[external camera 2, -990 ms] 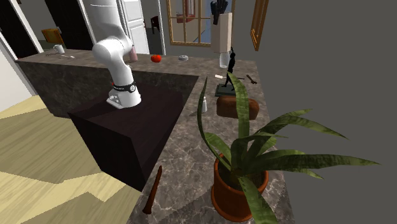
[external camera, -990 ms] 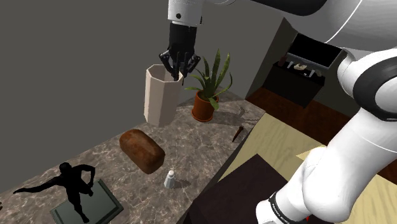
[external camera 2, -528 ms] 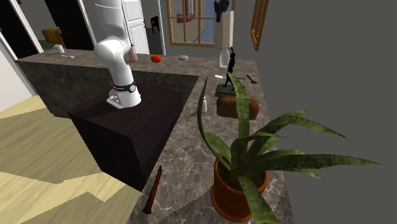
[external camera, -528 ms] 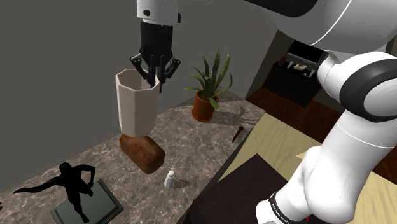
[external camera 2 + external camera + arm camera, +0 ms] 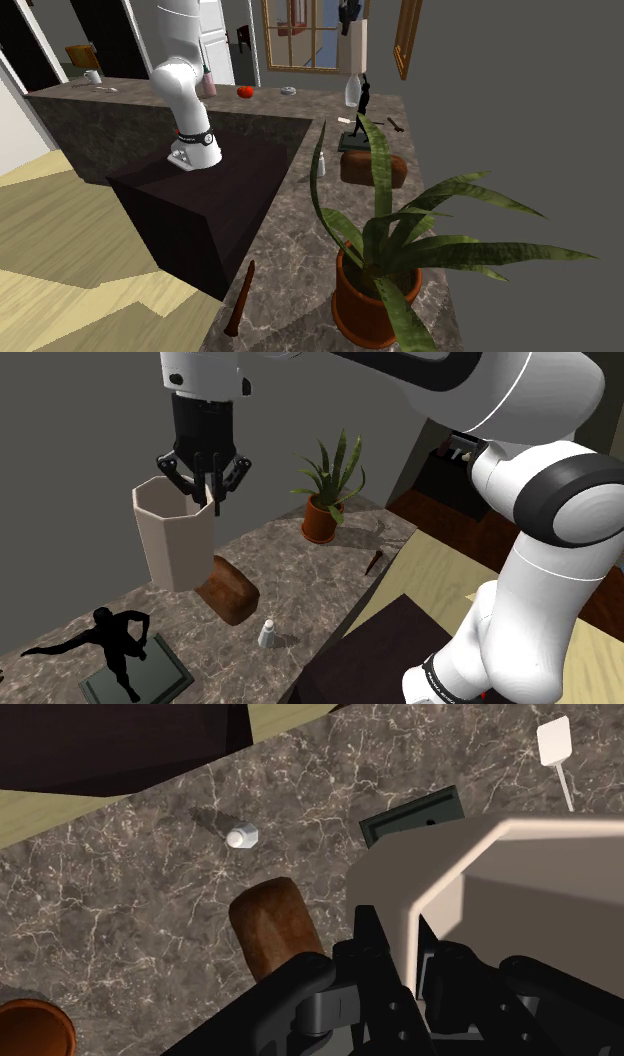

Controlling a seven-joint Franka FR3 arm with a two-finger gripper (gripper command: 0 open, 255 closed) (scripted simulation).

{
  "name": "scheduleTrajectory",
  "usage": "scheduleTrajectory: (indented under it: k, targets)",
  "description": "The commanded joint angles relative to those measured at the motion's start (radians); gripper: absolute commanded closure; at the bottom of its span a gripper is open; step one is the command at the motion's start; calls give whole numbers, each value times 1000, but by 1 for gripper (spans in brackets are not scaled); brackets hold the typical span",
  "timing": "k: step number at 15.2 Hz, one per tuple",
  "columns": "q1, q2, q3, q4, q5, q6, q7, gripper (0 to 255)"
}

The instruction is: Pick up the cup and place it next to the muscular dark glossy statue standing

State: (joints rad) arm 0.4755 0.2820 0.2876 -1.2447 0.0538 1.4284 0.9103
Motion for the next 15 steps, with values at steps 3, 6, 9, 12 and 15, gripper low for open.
scheduleTrajectory:
  k: [3, 6, 9, 12, 15]
  targets:
    - [-4, -21, -1, -81, 5, 62, -6, 255]
    - [-8, -32, -2, -138, 8, 107, -13, 255]
    - [-10, -41, -2, -190, 10, 151, -18, 255]
    - [-12, -46, -3, -238, 12, 193, -23, 255]
    - [-13, -49, -4, -282, 13, 234, -28, 255]
